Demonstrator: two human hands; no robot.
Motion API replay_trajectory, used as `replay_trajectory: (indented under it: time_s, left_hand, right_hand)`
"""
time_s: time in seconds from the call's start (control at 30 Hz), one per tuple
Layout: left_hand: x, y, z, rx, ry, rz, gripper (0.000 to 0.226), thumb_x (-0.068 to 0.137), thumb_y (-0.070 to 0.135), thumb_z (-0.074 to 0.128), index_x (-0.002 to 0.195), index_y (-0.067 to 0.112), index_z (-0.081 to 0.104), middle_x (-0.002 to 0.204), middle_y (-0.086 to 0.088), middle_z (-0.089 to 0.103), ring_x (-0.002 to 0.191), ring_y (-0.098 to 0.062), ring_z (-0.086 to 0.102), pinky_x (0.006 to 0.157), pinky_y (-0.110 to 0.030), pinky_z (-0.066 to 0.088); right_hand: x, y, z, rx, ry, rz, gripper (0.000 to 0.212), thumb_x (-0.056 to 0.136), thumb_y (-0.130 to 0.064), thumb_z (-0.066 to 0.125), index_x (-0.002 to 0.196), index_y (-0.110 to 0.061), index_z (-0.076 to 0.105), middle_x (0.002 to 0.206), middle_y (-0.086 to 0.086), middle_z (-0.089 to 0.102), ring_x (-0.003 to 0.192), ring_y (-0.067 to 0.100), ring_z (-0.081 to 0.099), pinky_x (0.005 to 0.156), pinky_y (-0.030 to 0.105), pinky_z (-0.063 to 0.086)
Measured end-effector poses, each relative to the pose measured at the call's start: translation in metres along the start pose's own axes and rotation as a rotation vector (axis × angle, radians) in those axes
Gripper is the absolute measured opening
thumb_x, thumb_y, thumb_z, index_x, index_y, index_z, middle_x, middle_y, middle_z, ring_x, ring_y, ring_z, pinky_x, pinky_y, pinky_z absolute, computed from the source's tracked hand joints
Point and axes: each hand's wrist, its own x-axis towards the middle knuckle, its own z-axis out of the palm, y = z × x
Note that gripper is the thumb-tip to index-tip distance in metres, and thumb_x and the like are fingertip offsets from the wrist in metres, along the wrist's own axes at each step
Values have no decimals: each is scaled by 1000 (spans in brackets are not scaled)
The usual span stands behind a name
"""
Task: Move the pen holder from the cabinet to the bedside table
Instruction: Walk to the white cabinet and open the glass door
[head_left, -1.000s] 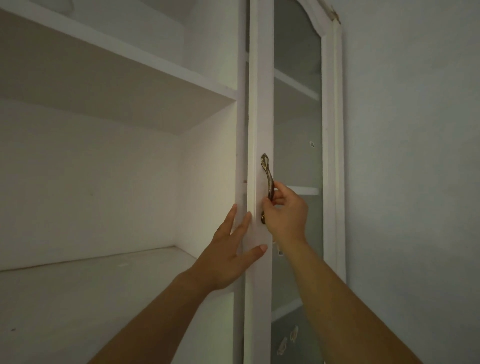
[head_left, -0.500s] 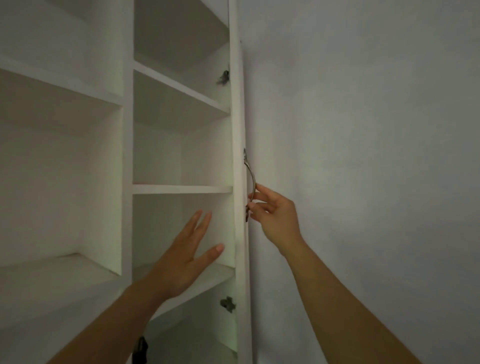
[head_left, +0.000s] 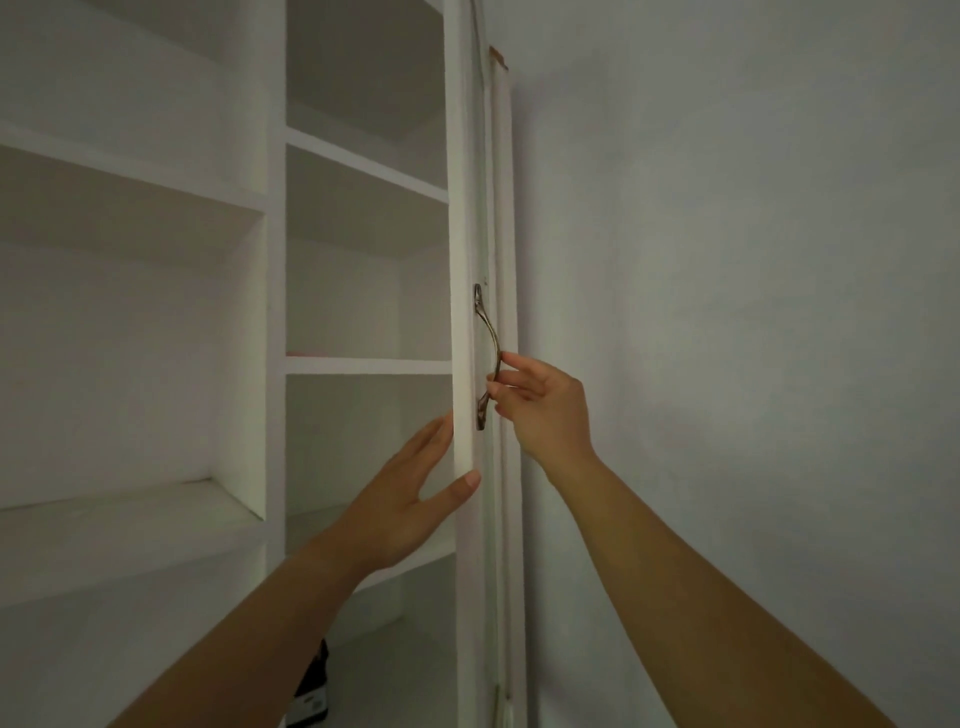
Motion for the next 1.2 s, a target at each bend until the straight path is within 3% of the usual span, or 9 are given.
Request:
replay_trajectory:
  time_s: [0.1,0.13,0.2,0.3,0.53,0.7,0.9,1.1,1.2]
  left_hand:
    - [-1,16,10,-46,5,37,56,86,53,39,129,57,3,133,43,7,116,31,8,97,1,8]
    - [1,21,15,-73,6,37,58,86,53,40,131,56,4,134,43,8,117,31,9,96,1,9]
    - [5,30,27,-133,0,15,61,84,56,39,133,53,2,139,36,9,124,20,12,103,-12,13]
    - [15,46,47,-198,-24,1,58,80,61,35,123,60,-3,135,36,6,124,12,12,104,-20,16]
    - [37,61,99,-147,-140,73,72,81,64,33,141,47,-2,150,28,0,133,8,5,109,-23,11]
    - [49,64,141,-76,-173,109,66,79,66,31,130,55,-10,144,34,-12,127,18,-5,108,-19,7]
    - [70,70,174,-97,-161,119,61,79,65,28,123,59,-13,142,34,-18,127,16,-7,106,-19,5]
    - [88,71,198,-41,-199,134,69,78,65,29,131,48,-13,143,30,-21,129,10,-8,105,-21,6]
    - [92,68,211,2,-215,138,71,79,65,29,131,47,-15,143,30,-22,129,9,-6,105,-20,7]
  right_hand:
    - [-2,-1,-15,28,-22,19,42,79,-11,72,119,-19,62,100,-1,70,93,12,67,88,40,55]
    - [-4,-2,-22,15,-35,21,44,78,-14,72,120,-20,61,102,-3,70,95,12,67,89,40,54]
    - [-8,-3,-38,-39,-58,20,47,78,-21,73,123,-22,58,111,-4,69,99,12,65,93,41,52]
    - [-15,-4,-63,-98,-77,21,47,80,-24,71,124,-26,57,119,-4,65,102,13,64,94,42,51]
    - [-27,10,-122,-219,-76,-16,32,86,-19,64,117,-29,63,110,-14,67,94,8,67,90,38,54]
    - [-27,26,-158,-287,-40,-1,31,87,-19,63,117,-27,63,113,-11,68,94,9,67,89,37,54]
    - [-27,44,-185,-336,-33,10,34,87,-23,63,121,-25,61,118,-9,66,98,9,66,92,37,53]
    - [-20,56,-206,-391,5,45,41,86,-27,62,127,-24,56,126,-10,60,106,7,61,89,18,47]
    - [-15,64,-214,-414,27,69,42,86,-29,63,127,-25,56,128,-9,60,107,7,60,90,21,46]
